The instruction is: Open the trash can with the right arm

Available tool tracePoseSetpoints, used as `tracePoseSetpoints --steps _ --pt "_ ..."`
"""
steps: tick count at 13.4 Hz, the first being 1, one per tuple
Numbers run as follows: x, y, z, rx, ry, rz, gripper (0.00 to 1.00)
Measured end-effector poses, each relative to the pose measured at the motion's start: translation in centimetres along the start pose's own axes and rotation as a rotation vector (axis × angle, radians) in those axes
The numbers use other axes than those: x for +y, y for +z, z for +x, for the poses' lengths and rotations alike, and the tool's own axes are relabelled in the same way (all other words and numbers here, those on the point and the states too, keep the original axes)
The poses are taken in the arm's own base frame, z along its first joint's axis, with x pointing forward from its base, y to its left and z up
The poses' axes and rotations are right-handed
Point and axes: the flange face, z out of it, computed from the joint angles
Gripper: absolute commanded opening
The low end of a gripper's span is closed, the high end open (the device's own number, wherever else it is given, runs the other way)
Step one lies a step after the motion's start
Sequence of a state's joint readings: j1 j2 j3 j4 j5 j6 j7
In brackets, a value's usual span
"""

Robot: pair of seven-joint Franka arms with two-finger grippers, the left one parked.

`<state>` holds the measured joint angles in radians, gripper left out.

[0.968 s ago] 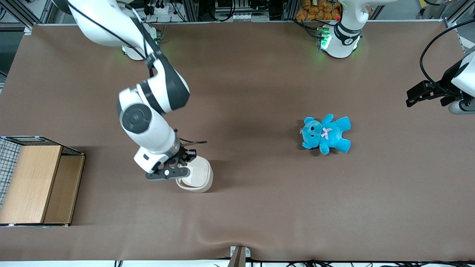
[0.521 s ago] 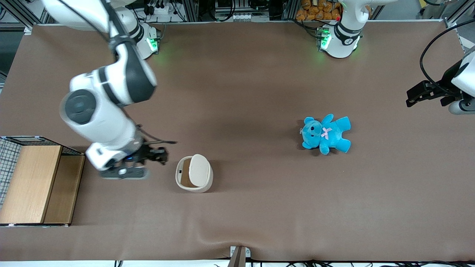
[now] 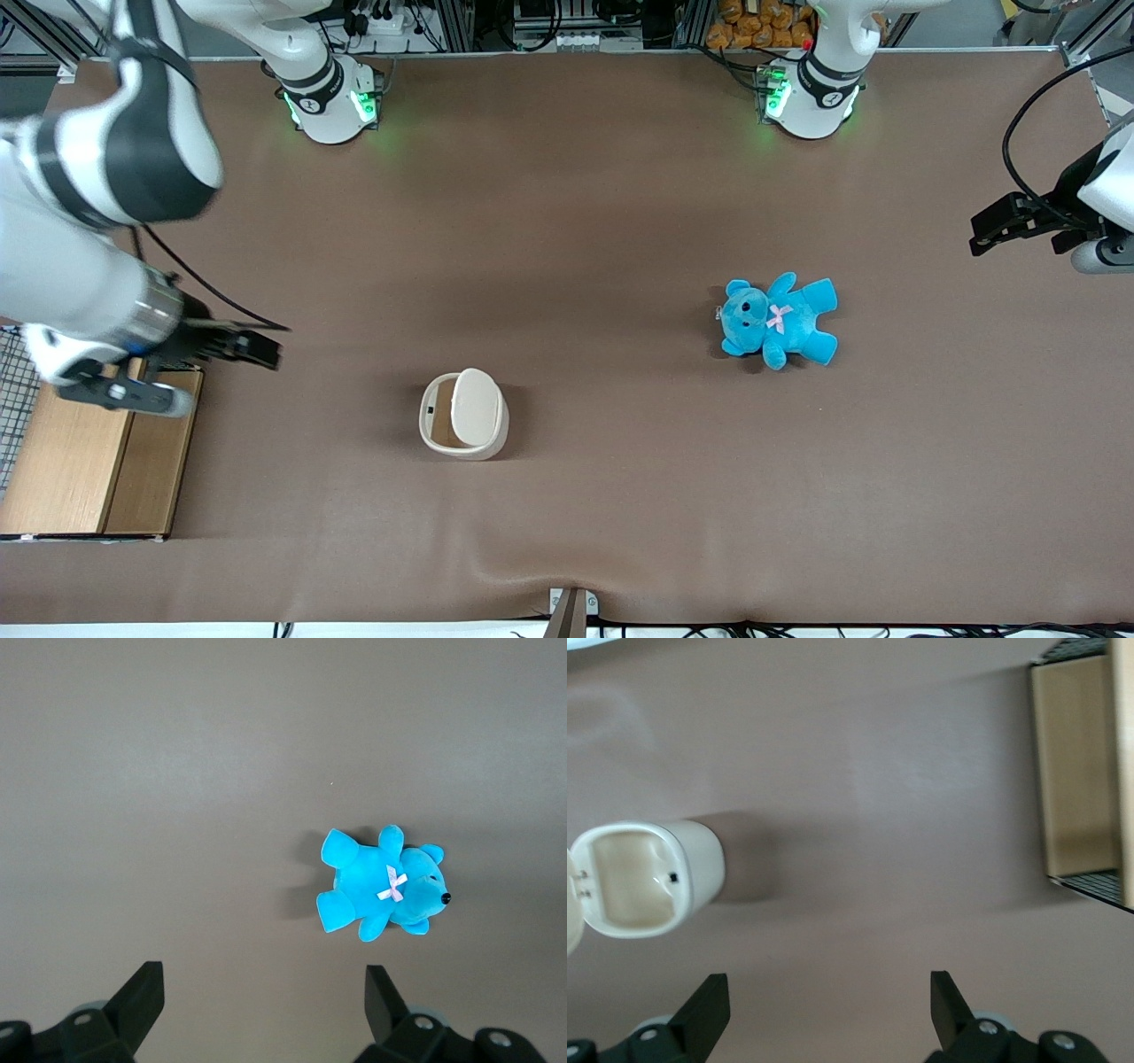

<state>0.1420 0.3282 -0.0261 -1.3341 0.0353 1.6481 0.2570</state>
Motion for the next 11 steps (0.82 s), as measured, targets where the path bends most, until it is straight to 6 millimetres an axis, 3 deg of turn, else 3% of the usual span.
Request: tracePoseSetpoints --steps 7,9,11 --pt "12.3 -6.4 -5.8 -0.037 -0.047 0.001 1.00" --pt "14.3 -8.2 -6.9 -0.033 -0.035 0.005 1.00" --pt "14.8 -9.8 -7.5 -0.019 -0.032 0.007 1.00"
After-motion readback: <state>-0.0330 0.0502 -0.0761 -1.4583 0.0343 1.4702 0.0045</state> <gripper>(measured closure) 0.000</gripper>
